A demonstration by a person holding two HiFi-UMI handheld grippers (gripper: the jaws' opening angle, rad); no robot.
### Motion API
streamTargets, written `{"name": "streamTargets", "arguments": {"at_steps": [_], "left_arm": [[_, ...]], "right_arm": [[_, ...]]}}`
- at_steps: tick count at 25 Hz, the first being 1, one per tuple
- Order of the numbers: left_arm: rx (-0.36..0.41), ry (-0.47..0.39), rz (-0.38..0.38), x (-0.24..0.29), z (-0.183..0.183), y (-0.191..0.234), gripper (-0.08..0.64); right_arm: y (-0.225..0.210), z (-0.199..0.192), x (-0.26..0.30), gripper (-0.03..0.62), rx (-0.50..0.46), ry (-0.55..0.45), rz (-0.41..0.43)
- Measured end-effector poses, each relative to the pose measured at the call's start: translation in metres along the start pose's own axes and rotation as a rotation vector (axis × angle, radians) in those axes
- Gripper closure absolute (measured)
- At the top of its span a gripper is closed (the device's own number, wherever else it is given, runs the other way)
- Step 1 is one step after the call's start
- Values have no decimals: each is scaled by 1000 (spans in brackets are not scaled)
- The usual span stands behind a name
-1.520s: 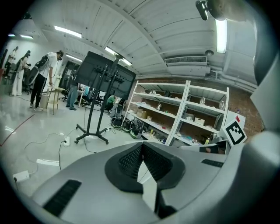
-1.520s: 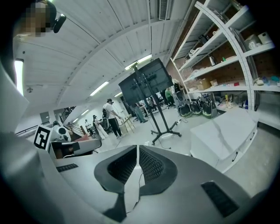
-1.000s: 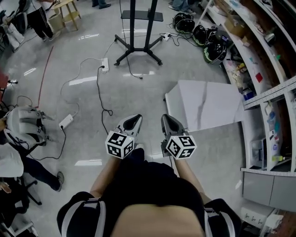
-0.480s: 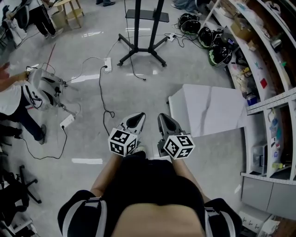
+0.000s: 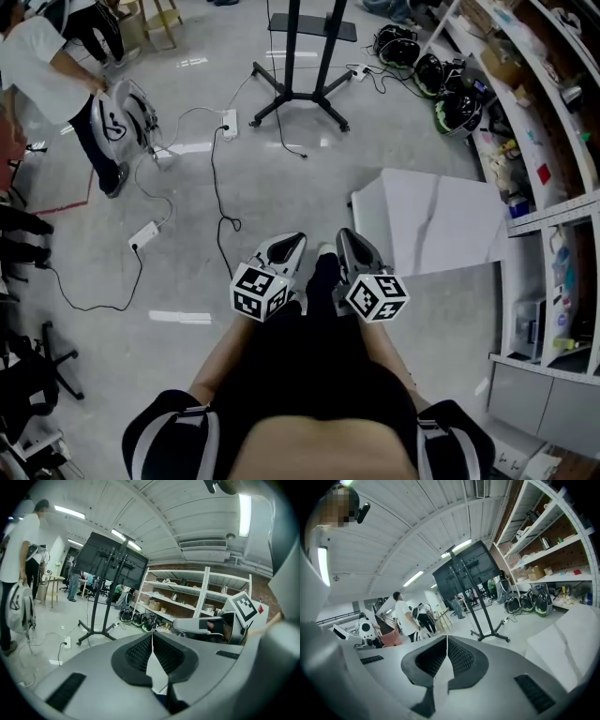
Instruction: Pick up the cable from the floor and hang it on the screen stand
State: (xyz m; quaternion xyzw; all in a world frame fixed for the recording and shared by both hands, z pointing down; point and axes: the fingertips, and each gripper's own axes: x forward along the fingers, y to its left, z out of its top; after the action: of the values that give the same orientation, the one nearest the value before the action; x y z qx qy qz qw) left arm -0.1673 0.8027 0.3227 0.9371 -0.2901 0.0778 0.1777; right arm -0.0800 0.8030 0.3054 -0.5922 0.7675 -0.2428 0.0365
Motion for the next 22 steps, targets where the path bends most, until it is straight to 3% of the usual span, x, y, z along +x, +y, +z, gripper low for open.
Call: {"name": "streamTargets", "arguments": {"at_steps": [11, 16, 22], "left_arm": [[-25, -27, 51, 8, 12, 46, 552], [-11, -10, 44, 61, 37, 87, 552], [5, 3, 29, 145, 73, 108, 552]], "right_arm": [[-10, 15, 50, 566, -47, -7, 20], [-34, 44, 110, 567, -51, -19, 35], [-93, 90, 158, 566, -59, -19, 28]]}}
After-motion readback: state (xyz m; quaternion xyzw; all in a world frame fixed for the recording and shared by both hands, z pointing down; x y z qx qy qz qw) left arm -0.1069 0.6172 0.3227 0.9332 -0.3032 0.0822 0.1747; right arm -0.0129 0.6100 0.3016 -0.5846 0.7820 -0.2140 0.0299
